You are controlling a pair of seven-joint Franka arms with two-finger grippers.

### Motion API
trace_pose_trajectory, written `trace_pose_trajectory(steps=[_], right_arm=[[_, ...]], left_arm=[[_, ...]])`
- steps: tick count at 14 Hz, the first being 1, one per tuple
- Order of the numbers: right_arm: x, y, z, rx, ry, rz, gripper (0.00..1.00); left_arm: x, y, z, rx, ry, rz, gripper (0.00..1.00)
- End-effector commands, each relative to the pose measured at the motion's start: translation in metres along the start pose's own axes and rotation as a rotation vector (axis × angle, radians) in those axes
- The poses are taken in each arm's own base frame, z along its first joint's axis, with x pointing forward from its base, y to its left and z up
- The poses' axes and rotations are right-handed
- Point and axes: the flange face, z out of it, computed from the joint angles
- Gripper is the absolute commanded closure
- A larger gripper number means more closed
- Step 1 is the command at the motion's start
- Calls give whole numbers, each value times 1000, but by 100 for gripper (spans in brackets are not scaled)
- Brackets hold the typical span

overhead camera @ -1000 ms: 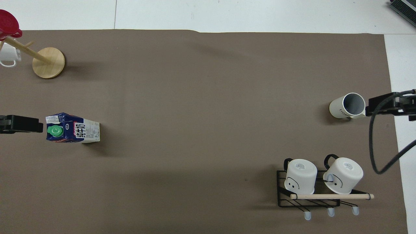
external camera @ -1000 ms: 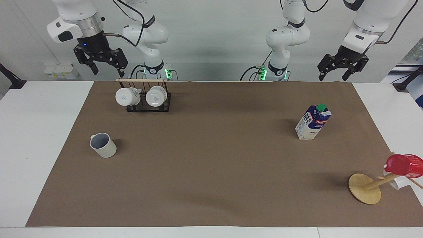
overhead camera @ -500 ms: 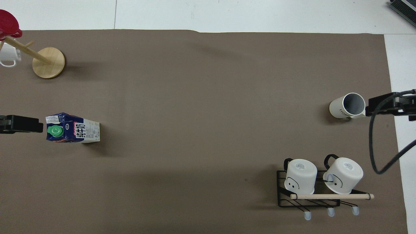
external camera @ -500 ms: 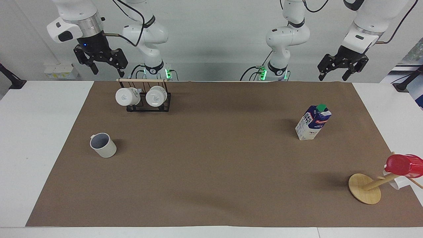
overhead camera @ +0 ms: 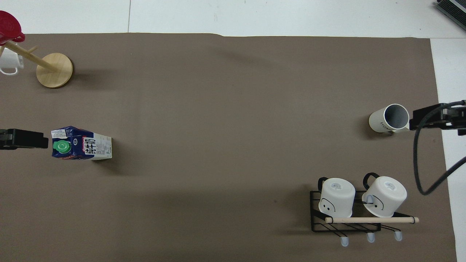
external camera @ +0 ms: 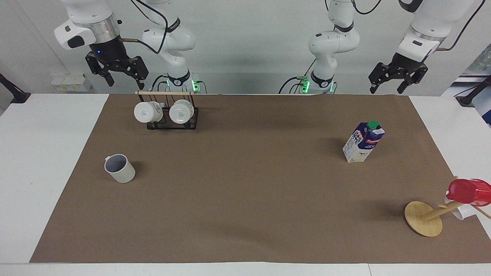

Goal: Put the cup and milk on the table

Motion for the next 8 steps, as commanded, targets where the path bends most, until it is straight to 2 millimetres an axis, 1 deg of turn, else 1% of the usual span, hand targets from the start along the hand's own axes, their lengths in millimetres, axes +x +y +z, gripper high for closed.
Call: trace_pose_trajectory(steps=[1,6,8], right_arm=[[-6,6,0,15,2,-14,0],[-6,5,0,15,1,-15,0],[-4,8,-1,18,10,-9,0]], left_arm=[[-1,-3,-4,16,-8,-6,0],[-1,-3,-4,16,-8,-6,0],[-1,-3,-4,16,-11,-6,0]])
